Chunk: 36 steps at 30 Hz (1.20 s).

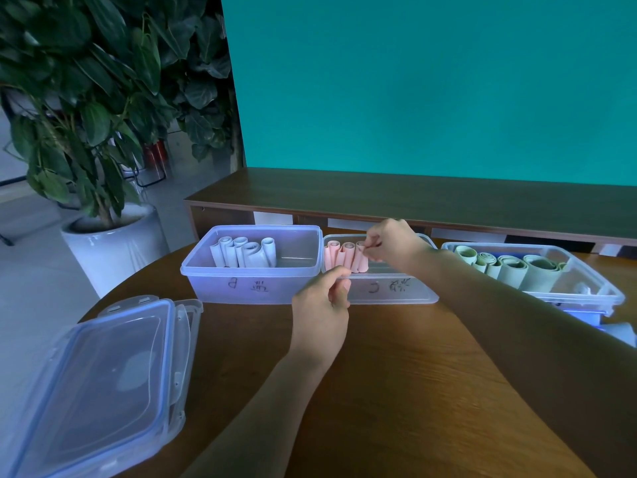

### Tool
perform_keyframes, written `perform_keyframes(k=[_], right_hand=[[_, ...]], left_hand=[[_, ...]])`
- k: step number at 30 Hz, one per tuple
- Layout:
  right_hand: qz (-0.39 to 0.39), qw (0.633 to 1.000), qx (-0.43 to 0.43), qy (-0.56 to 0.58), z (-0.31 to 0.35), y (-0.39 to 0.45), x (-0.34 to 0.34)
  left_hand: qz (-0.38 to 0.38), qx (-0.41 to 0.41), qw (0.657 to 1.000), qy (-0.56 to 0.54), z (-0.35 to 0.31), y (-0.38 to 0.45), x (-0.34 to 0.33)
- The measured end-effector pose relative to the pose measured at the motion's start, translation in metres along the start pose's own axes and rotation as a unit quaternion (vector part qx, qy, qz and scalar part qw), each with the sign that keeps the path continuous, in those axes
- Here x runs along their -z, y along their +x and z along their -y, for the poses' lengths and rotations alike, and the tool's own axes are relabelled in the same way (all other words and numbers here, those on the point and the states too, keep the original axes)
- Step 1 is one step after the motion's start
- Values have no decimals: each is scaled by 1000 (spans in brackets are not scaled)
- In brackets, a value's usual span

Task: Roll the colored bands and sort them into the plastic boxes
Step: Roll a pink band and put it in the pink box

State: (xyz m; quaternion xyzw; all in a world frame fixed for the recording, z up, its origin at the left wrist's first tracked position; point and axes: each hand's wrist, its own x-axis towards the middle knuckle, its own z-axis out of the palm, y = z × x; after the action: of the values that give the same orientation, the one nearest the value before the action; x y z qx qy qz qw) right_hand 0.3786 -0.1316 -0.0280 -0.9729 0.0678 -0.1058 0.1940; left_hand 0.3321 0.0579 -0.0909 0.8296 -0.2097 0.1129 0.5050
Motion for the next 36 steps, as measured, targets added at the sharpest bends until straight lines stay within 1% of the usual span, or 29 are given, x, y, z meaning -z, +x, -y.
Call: perform_keyframes(k=[4, 8, 14, 27, 33, 36], right_hand=[[14, 1000, -13, 24, 2, -1, 3], [-9, 999, -4, 32, 0, -3, 5], [-16, 1000, 18, 14, 2, -1, 7], [0, 997, -60, 38, 1, -4, 14], [3, 996, -75, 58, -4, -5, 13], [2, 996, -67, 67, -5, -7, 18]], left_hand=[[2, -7, 1000, 7, 1, 0, 1], [4, -12, 1000, 9, 1, 0, 1], [3, -14, 1000, 17, 1, 1, 1], [4, -6, 1000, 18, -2, -3, 3], [-15, -9, 1000, 6, -2, -4, 3], [-34, -19, 999, -2, -1, -4, 2]])
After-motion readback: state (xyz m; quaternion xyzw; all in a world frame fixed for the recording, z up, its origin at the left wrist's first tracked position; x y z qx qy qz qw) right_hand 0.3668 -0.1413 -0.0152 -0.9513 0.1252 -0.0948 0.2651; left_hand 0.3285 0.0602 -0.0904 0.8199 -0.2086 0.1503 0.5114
